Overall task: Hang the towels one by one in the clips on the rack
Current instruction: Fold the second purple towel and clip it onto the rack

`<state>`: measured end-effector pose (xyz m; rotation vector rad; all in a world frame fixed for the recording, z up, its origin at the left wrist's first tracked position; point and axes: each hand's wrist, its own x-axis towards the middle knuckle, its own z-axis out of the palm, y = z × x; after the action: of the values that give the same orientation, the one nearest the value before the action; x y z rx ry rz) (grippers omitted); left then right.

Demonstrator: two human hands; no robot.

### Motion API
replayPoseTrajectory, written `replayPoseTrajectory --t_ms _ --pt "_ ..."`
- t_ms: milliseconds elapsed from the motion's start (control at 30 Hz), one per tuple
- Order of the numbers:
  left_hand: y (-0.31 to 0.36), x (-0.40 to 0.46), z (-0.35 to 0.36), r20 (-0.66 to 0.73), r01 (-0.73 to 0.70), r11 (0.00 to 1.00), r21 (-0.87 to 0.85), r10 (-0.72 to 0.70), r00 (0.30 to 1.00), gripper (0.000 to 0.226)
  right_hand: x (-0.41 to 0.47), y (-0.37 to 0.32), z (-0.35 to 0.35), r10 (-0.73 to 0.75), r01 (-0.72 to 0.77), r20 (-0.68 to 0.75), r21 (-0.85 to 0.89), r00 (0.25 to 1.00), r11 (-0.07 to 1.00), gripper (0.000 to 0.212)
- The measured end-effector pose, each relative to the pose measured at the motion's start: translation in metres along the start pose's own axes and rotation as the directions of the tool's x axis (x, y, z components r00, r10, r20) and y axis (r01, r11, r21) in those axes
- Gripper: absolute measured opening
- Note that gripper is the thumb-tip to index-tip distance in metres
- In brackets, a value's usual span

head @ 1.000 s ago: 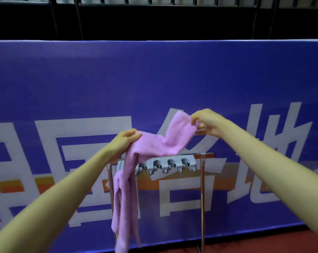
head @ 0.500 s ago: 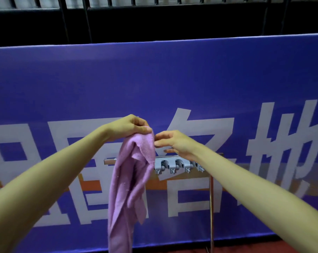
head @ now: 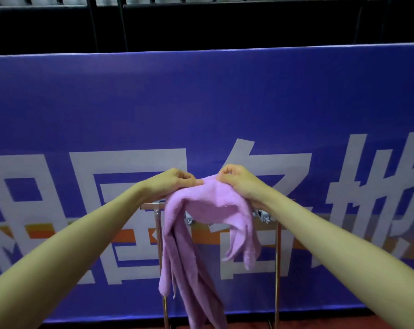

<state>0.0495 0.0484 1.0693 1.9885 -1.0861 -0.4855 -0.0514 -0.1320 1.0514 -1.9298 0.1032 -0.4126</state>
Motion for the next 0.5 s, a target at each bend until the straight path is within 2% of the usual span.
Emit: replayPoseTrajectory --t_ms 133,300,333,400,500 --pt "-0.011 -0.002 -0.002 0.125 0.067 0.987 -0.148 -0.049 0.991 0.028 -0.003 -0.001 -0.024 -0.047 0.044 -0.126 -0.028 0.991 0.999 0.027" --pt "-0.024 -0.006 -0.015 0.194 0.179 0.982 -0.057 -0.165 0.967 0.047 -0.007 0.025 -0.050 0.054 -0.051 -0.125 0.026 0.991 0.998 0.039" --pt "-0.028 -0.005 -0.017 0.211 0.187 0.981 -0.060 -0.170 0.963 0.046 -0.008 0.031 -0.055 0.079 -0.078 -0.087 0.014 0.993 0.997 0.040" --pt "-0.032 -0.006 -0.018 0.227 0.201 0.976 -0.084 -0.178 0.958 0.044 -0.013 0.039 -0.064 0.138 -0.132 0.095 -0.066 0.986 0.989 0.039" --pt "-0.032 -0.004 -0.014 0.247 0.180 0.973 -0.145 -0.141 0.959 0.038 -0.021 0.047 -0.068 0.245 -0.172 0.370 -0.219 0.896 0.960 0.043"
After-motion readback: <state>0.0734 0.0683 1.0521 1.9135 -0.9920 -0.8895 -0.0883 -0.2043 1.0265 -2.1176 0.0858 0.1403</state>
